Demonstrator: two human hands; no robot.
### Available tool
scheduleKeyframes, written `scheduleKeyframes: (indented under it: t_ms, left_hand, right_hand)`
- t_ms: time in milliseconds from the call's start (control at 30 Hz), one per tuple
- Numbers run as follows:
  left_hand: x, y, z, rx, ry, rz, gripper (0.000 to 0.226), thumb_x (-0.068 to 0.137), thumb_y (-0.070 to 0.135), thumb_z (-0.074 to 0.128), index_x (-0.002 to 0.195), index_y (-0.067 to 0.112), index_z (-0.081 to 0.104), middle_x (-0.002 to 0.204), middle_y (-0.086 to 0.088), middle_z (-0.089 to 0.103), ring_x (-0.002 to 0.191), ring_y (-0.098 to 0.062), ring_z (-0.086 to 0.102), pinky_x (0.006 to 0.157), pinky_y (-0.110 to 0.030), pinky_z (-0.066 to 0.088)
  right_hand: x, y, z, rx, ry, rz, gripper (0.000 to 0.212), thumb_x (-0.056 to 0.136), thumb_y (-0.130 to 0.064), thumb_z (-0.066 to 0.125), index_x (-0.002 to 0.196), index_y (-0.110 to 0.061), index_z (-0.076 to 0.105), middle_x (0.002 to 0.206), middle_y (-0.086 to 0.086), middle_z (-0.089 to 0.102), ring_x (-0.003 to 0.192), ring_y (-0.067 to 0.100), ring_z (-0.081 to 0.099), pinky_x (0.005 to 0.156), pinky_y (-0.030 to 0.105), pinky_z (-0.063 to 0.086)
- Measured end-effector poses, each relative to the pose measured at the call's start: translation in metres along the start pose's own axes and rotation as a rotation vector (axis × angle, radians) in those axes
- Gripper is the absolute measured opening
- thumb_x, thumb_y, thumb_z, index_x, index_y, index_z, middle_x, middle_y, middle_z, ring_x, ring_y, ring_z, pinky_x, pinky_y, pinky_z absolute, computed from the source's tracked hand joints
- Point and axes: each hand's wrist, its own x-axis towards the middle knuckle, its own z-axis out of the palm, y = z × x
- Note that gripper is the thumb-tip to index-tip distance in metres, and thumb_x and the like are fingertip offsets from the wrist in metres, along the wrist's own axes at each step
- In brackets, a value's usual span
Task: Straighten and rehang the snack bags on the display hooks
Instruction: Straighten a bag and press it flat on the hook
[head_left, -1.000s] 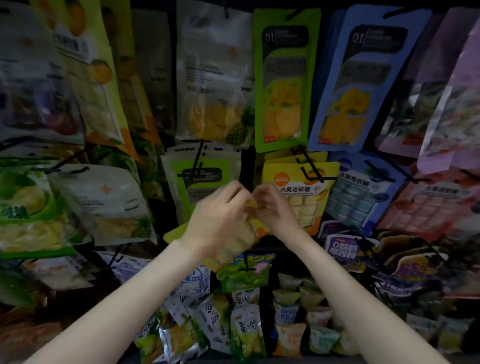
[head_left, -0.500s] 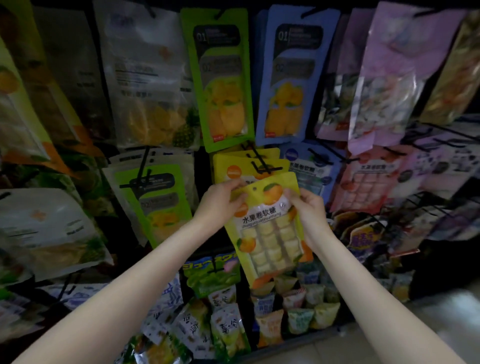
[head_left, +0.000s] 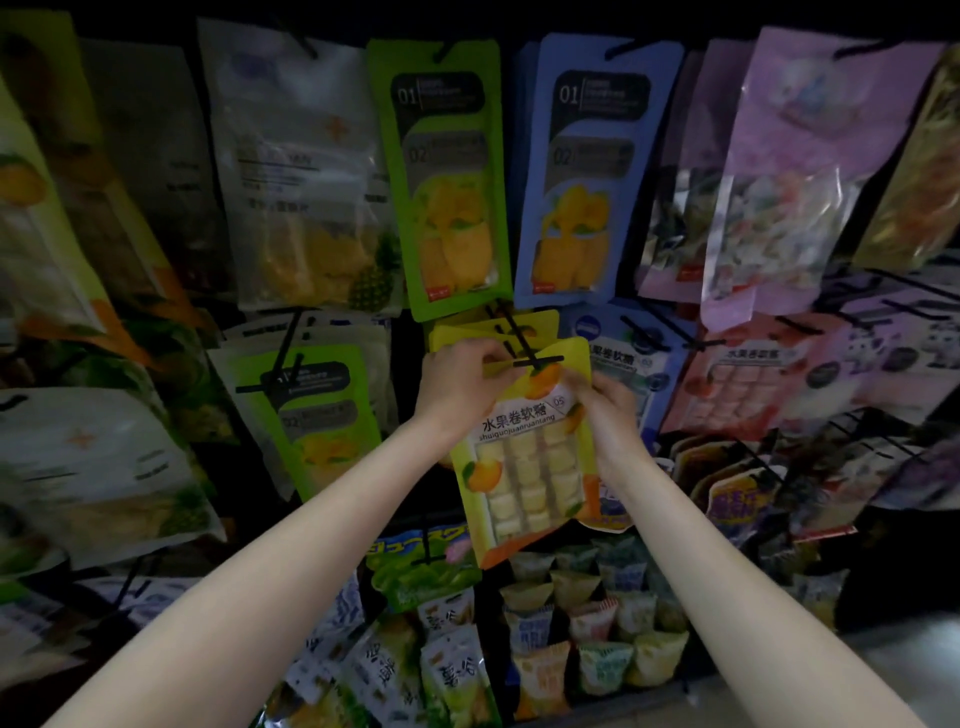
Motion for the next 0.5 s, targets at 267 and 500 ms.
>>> scheduleKeyframes:
  t_ms: [267,500]
  left_hand:
    - [0.010,0.005,-0.003,0.113,-0.078,0.005,0.012,0.085,0.029,0.065,0.088,0.018,0.065,0.089,0.001,0.067,0.087,-0.017,0.060,0.072,-0.030,0.044]
    - [0.014,-0.006,-0.015,-0.033,-0.151,-0.096,0.012,0.084,0.019,0.066,0.094,0.013,0.071,0.087,0.004,0.065,0.084,-0.009,0.059,0.074,-0.019,0.043]
  right_hand:
    - [0.007,-0.008,-0.003,-0.051,0.009,0.031,0.014,0.091,-0.023,0.059,0.082,-0.022,0.069,0.088,0.000,0.071,0.087,0.019,0.066,0.078,0.034,0.052]
    - [0.010,-0.011,-0.002,-0.094,0.045,0.005,0.015,0.093,-0.017,0.056,0.084,-0.018,0.067,0.080,-0.004,0.068,0.071,0.009,0.063,0.058,0.018,0.052]
